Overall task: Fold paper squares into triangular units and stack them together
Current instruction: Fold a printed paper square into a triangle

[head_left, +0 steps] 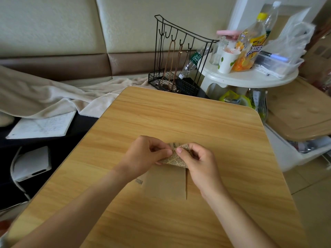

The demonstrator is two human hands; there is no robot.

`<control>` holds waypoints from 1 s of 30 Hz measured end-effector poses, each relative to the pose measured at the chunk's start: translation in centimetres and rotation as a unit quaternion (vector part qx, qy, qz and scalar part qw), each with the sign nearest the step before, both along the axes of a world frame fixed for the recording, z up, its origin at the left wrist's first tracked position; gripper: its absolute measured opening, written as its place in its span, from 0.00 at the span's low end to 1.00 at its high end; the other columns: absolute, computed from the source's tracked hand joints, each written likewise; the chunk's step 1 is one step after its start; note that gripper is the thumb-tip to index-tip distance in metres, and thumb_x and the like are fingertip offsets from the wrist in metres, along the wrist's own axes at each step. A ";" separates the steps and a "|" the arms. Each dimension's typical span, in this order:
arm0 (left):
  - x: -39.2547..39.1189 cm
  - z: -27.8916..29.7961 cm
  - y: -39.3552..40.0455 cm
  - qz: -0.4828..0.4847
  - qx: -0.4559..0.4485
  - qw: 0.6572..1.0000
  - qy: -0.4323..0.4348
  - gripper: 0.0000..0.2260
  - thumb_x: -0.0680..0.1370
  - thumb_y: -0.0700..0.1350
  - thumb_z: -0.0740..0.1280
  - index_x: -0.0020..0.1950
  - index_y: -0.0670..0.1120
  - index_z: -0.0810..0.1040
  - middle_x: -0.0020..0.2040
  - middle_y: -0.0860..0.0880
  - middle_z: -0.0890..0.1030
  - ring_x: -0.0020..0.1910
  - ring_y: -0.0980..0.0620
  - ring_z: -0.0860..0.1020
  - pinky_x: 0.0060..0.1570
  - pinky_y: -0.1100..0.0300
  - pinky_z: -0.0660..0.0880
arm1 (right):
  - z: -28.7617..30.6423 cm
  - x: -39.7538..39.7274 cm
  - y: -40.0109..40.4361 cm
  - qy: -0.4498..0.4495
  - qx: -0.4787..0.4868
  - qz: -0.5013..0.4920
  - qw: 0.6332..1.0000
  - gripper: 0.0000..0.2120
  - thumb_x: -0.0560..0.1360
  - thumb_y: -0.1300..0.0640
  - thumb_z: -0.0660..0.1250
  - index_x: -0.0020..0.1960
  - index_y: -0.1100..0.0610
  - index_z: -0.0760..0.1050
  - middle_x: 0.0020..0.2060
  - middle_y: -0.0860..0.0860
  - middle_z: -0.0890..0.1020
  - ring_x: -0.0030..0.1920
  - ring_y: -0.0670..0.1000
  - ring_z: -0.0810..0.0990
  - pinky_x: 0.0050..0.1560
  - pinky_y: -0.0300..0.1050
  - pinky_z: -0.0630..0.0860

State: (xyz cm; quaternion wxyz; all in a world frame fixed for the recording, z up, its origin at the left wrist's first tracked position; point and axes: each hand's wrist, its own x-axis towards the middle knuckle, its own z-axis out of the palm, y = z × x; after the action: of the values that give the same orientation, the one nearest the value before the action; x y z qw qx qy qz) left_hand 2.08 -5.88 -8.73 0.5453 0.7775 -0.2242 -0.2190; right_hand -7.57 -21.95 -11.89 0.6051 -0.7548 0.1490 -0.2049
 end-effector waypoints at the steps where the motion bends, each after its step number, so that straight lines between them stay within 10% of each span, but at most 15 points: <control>1: 0.1 0.0 0.0 -0.003 0.009 1.000 -0.005 0.01 0.75 0.43 0.77 0.45 0.48 0.88 0.40 0.48 0.87 0.39 0.53 0.84 0.40 0.61 0.82 | 0.0 0.0 -0.1 0.003 -0.007 0.003 1.000 0.16 0.79 0.55 0.73 0.40 0.63 0.73 0.33 0.50 0.69 0.36 0.49 0.67 0.40 0.50 0.64; 8: 0.2 0.1 0.2 -0.007 0.031 0.999 -0.032 0.00 0.75 0.45 0.77 0.45 0.49 0.88 0.39 0.49 0.87 0.40 0.48 0.85 0.45 0.55 0.84 | 0.0 0.0 -0.1 0.003 -0.010 0.010 1.000 0.14 0.79 0.54 0.74 0.36 0.52 0.75 0.29 0.40 0.69 0.34 0.44 0.67 0.36 0.43 0.64; 13: 0.2 0.1 0.2 0.014 0.032 0.999 -0.035 0.01 0.76 0.45 0.77 0.45 0.49 0.88 0.38 0.48 0.87 0.39 0.47 0.85 0.45 0.53 0.83 | 0.2 0.0 -0.3 0.027 0.012 0.003 1.000 0.19 0.73 0.42 0.73 0.44 0.59 0.79 0.35 0.44 0.77 0.38 0.43 0.74 0.43 0.46 0.71; 18: 0.3 0.1 0.4 0.025 0.010 1.000 0.006 0.03 0.77 0.46 0.76 0.44 0.50 0.88 0.39 0.49 0.87 0.38 0.54 0.83 0.43 0.59 0.81 | 0.3 0.0 -0.5 0.037 0.013 0.022 0.999 0.12 0.79 0.51 0.73 0.47 0.60 0.81 0.41 0.59 0.84 0.38 0.47 0.82 0.47 0.58 0.79; 24: 0.1 0.1 0.2 0.000 0.030 0.999 0.010 0.03 0.76 0.50 0.75 0.44 0.52 0.87 0.41 0.49 0.86 0.39 0.57 0.80 0.44 0.57 0.77 | 0.4 -0.1 -0.7 0.052 -0.018 0.047 0.997 0.16 0.74 0.43 0.72 0.46 0.57 0.82 0.35 0.49 0.81 0.39 0.44 0.77 0.44 0.47 0.72; 28: 0.1 0.2 0.1 -0.006 0.015 1.000 0.005 0.04 0.75 0.49 0.78 0.45 0.50 0.87 0.41 0.46 0.86 0.37 0.57 0.79 0.41 0.60 0.74 | 0.4 0.0 -0.9 0.071 -0.040 0.057 0.995 0.08 0.78 0.49 0.74 0.42 0.36 0.83 0.34 0.36 0.81 0.38 0.35 0.76 0.42 0.31 0.72; 30: 0.1 0.2 0.1 0.000 0.015 1.000 0.006 0.04 0.74 0.49 0.78 0.45 0.50 0.87 0.40 0.47 0.85 0.36 0.58 0.78 0.39 0.63 0.73 | 0.3 0.0 -1.0 0.068 -0.036 0.054 0.996 0.05 0.78 0.49 0.75 0.43 0.44 0.83 0.33 0.38 0.81 0.37 0.37 0.78 0.41 0.32 0.72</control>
State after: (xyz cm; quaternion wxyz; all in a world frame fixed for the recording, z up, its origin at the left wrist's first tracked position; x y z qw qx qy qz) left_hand 2.22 -5.77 -8.56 0.5350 0.7843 -0.2170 -0.2270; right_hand -7.60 -22.99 -11.61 0.5760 -0.7953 0.1413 -0.1250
